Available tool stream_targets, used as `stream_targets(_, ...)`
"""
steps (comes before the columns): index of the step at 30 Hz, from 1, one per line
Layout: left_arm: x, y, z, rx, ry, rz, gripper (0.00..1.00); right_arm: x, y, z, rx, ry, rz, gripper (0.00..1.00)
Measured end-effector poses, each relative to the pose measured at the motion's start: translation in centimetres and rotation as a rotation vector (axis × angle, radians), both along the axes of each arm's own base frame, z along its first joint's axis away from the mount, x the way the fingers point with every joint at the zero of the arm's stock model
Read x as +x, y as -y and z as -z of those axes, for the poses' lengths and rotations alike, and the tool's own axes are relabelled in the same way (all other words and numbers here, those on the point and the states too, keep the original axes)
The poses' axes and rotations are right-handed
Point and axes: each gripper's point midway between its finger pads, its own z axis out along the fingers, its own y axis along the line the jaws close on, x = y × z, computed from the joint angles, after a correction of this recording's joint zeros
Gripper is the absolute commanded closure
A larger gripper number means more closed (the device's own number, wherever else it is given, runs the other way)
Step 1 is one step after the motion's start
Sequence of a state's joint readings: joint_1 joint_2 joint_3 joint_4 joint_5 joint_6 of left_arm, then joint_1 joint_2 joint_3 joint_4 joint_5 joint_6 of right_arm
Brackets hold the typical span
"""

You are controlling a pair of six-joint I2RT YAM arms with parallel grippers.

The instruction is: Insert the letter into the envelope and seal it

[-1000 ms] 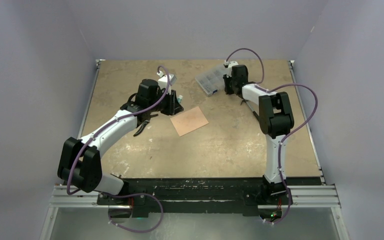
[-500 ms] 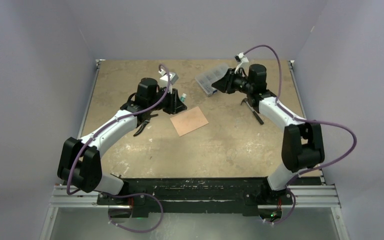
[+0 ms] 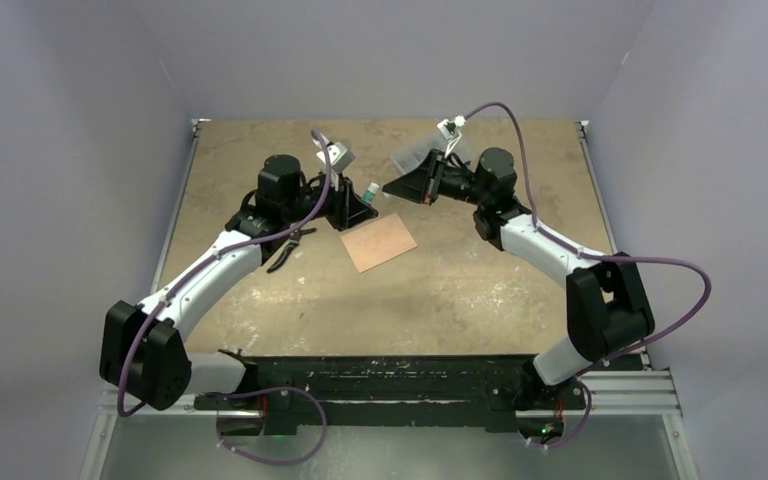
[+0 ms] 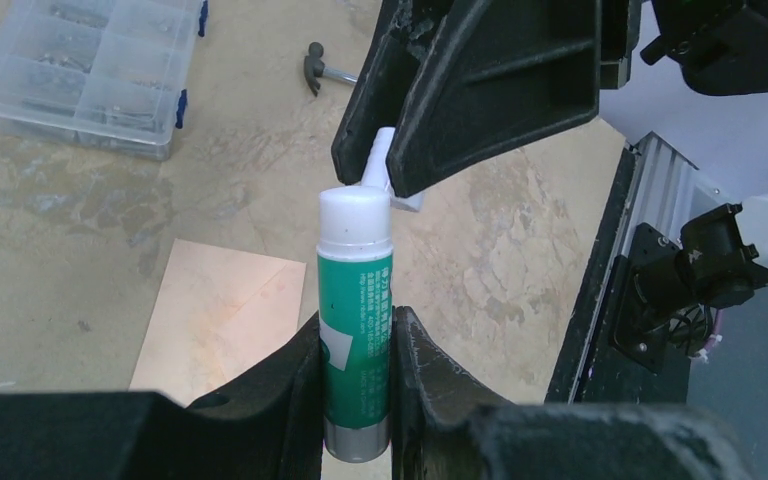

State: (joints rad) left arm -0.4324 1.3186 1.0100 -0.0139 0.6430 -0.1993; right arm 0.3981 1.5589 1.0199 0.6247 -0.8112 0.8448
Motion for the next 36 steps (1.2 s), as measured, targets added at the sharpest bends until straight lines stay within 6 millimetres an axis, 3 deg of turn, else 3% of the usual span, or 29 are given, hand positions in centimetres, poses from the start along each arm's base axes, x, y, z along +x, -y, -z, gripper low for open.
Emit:
stream_targets(8,-0.6,0.2,-0.1,-0.020,0.014,0.031,1.00,-1.1,0.0,-0.8,0.114,-0.079,0.009,0.88)
stream_targets(19,-0.7,0.6,-0.8,-0.046,0.028,0.050,1.00,-1.9,-0.6,-3.4,0.224,-0.079,-0.017,0.88)
stream_targets(36,-0.7,0.4,-0.5,-0.047,0.024,0.036,1.00,-0.2,-0.7,-1.9,0.201,-0.132,0.068,0.88)
